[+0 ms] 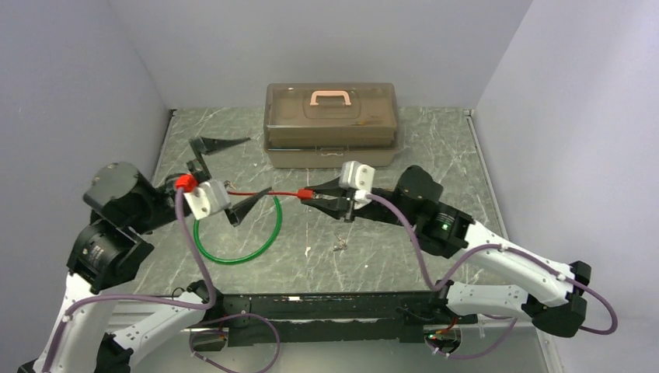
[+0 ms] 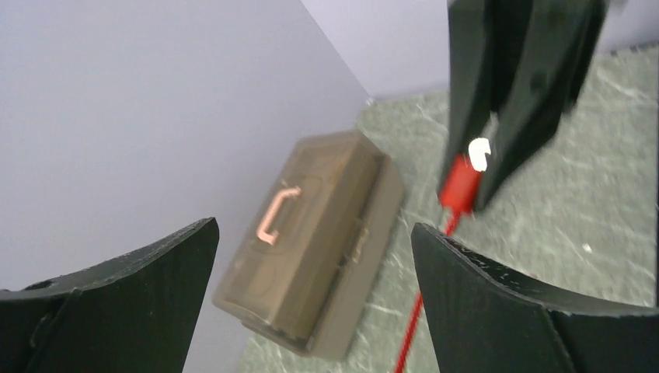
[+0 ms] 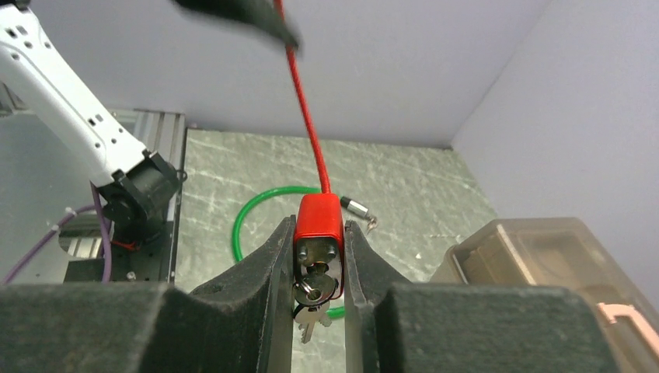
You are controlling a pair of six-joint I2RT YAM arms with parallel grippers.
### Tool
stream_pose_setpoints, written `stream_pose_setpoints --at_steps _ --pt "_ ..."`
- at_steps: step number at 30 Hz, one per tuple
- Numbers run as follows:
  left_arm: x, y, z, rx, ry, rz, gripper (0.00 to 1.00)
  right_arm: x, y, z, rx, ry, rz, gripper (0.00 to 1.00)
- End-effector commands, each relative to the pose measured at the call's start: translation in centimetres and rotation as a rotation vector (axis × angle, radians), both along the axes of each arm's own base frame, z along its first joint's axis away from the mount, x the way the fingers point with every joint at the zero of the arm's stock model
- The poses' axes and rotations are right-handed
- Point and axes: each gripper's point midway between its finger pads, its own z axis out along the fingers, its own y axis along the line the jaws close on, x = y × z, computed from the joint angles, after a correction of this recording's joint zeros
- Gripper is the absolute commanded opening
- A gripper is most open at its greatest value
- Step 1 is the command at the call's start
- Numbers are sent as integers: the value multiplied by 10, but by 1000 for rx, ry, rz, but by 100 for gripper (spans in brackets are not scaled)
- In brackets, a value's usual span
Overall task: Unlock with the key
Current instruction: Unlock the lock, then place the lock at the center of the board.
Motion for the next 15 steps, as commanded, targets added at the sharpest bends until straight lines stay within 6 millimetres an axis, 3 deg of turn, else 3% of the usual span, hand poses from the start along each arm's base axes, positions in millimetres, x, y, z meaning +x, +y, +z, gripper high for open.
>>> stream_pose_setpoints --at_steps 1,4,7,11,15 --pt "-6 12 74 -141 -91 45 100 7 13 1 -4 5 -3 0" --pt "8 18 86 -145 -50 122 99 20 21 -24 -68 37 -36 0" --pt "33 35 78 -86 68 288 99 33 26 -55 -123 90 -57 0" --pt "57 54 48 4 154 458 99 45 40 -98 -175 179 -53 0" --pt "68 66 10 88 199 541 99 61 56 -132 -193 259 -57 0"
